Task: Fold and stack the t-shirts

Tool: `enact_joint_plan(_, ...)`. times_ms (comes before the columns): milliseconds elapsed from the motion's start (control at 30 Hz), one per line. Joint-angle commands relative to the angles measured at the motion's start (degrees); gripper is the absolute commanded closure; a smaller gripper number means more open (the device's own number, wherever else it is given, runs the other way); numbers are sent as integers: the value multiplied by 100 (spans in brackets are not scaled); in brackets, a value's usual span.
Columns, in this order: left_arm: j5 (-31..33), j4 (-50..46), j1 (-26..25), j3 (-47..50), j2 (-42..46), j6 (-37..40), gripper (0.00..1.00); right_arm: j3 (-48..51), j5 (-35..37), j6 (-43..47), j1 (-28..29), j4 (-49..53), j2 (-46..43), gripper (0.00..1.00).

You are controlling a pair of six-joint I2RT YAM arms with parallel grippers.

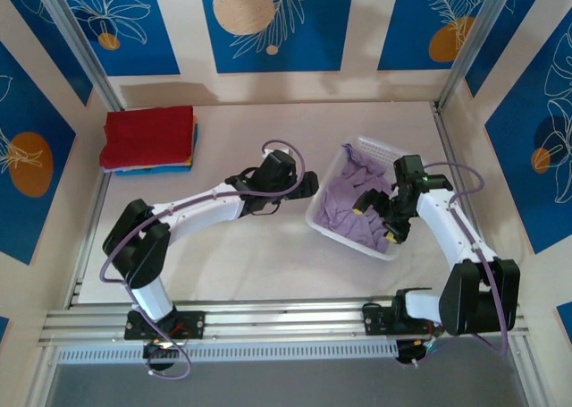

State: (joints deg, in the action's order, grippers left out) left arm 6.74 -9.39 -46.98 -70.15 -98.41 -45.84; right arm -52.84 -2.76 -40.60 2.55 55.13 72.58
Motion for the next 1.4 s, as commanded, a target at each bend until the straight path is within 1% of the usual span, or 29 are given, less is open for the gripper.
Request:
enact_joint_plan(0, 107, -234, 48, 68, 267, 211, 1, -11, 815, 166, -257, 140, 183, 1)
enact_joint_plan(100, 117, -317, 73, 81, 328, 274, 0, -274, 1192, 418, -635, 192, 424, 1)
enact_joint_plan(200, 100, -408, 116, 80, 371, 328, 1, -604, 1403, 704, -1050, 205, 768, 1)
enact_joint_plan(267, 108, -458, 129, 81, 408, 361, 1, -856, 1323, 735, -1298, 233, 1009, 1)
enact_joint_plan(333, 117, -485, 146, 109, 444, 375, 1, -1004, 1235, 738, -1315, 143, 1216, 1)
enact_joint_plan(433, 112, -531, 147, 126, 474, 390, 1, -1228, 1285, 669, -1100, 277, 1513, 1)
enact_joint_plan(567, 60, -599, 148, 146, 473, 410, 1, -965, 1173, 445, -969, 70, 1656, 1)
enact_joint_plan(667, 15, -604, 146, 217, 498, 410, 1, -832, 1237, 400, -1034, -231, 1939, 1)
enact_joint_plan(767, -17, -622, 152, 315, 553, 410, 1, -1050, 1370, 631, -1139, -370, 2448, 1)
enact_joint_plan(933, 28, -719, 149, 429, 654, 427, 1, -1932, 1271, 1206, -1260, -403, 3474, 1)
enact_joint_plan(1167, -1, -856, 159, 403, 553, 436, 1, -3597, 1016, 1722, -1262, -193, 5076, 0)
enact_joint_plan(1200, 9, -897, 162, 381, 518, 445, 1, -3918, 982, 1836, -1225, -77, 5304, 2)
enact_joint_plan(1300, 11, -1024, 172, 301, 433, 471, 1, -4808, 1161, 1942, -1069, 406, 5773, 4)
enact_joint_plan(1367, -41, -1087, 192, 225, 394, 511, 1, -5107, 1339, 1895, -1005, 547, 5792, 3)
